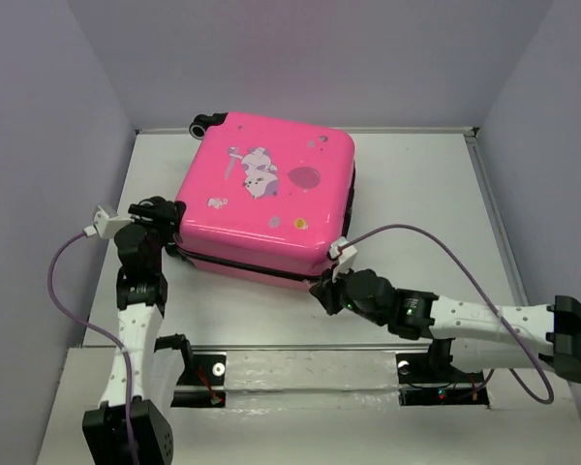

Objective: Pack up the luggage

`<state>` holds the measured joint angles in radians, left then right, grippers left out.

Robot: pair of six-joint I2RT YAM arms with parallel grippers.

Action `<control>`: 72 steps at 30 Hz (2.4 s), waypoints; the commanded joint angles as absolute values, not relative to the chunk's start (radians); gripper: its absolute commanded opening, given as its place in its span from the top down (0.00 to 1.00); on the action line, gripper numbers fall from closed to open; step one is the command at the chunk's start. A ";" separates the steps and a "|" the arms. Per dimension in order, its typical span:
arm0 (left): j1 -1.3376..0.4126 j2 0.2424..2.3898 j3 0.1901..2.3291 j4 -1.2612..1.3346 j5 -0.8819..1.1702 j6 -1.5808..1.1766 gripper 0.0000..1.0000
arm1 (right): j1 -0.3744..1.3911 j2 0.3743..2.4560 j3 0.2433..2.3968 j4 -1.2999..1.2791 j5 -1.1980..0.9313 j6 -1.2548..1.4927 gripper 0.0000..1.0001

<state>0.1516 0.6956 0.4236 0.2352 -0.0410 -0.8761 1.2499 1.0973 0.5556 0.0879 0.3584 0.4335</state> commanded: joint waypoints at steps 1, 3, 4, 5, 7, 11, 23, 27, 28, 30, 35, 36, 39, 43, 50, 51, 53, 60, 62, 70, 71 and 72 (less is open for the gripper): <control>0.110 0.814 0.569 0.365 0.086 -0.856 0.94 | 1.172 0.967 0.564 0.163 0.154 0.425 0.93; 0.110 0.863 0.581 0.374 0.086 -0.853 0.94 | 1.172 0.976 0.568 0.156 0.103 0.436 0.93; 0.112 0.882 0.589 0.376 0.095 -0.850 0.94 | 1.172 1.011 0.568 0.164 0.053 0.445 0.93; 0.112 0.902 0.584 0.379 0.107 -0.850 0.94 | 1.172 1.034 0.565 0.208 0.029 0.465 0.93; 0.109 0.902 0.531 0.426 0.142 -0.876 0.94 | 1.196 1.103 0.577 0.259 0.014 0.475 0.93; 0.098 0.879 0.444 0.451 0.162 -0.881 0.94 | 1.276 1.346 0.713 0.294 0.086 0.451 0.93; 0.025 0.782 0.341 0.453 0.152 -0.867 0.94 | 1.298 1.505 0.944 0.194 0.313 0.460 0.79; 0.023 0.782 0.356 0.451 0.153 -0.873 0.94 | 1.331 1.393 0.801 0.091 0.366 0.576 0.49; 0.023 0.782 0.359 0.454 0.150 -0.873 0.94 | 1.344 1.367 0.726 0.078 0.383 0.604 0.46; 0.025 0.776 0.360 0.454 0.150 -0.868 0.94 | 1.353 1.291 0.651 0.040 0.444 0.698 0.45; 0.023 0.755 0.360 0.451 0.150 -0.871 0.94 | 1.353 1.163 0.508 -0.061 0.578 0.827 0.44; 0.023 0.755 0.362 0.451 0.152 -0.868 0.94 | 1.353 1.141 0.506 -0.077 0.603 0.828 0.40; 0.021 0.752 0.357 0.449 0.158 -0.864 0.94 | 1.329 1.134 0.517 -0.100 0.708 0.831 0.38; 0.005 0.741 0.334 0.449 0.143 -0.862 0.94 | 1.301 1.137 0.532 0.026 0.816 0.718 0.40; -0.057 0.739 0.324 0.449 0.121 -0.859 0.94 | 1.269 1.146 0.509 0.425 0.812 0.427 0.44; -0.061 0.739 0.324 0.451 0.120 -0.858 0.94 | 1.269 1.163 0.508 0.483 0.793 0.411 0.44; -0.075 0.738 0.321 0.449 0.109 -0.854 0.94 | 1.269 1.180 0.508 0.518 0.793 0.403 0.44; -0.115 0.721 0.299 0.448 0.089 -0.857 0.94 | 1.259 1.244 0.486 0.638 0.929 0.351 0.55; -0.120 0.716 0.295 0.442 0.086 -0.854 0.94 | 1.259 1.249 0.488 0.640 0.954 0.342 0.55; -0.130 0.693 0.302 0.420 0.086 -0.854 0.94 | 1.220 1.238 0.466 0.598 1.002 0.391 0.55; -0.130 0.686 0.304 0.416 0.081 -0.851 0.94 | 1.195 1.238 0.462 0.601 0.991 0.391 0.56; -0.130 0.684 0.305 0.413 0.080 -0.850 0.94 | 1.183 1.238 0.459 0.610 0.982 0.388 0.60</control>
<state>-0.0917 0.7063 0.3199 0.4160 -0.0467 -0.9306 1.2415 1.2636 0.4473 0.4263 0.9016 0.3828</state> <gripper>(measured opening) 0.633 0.445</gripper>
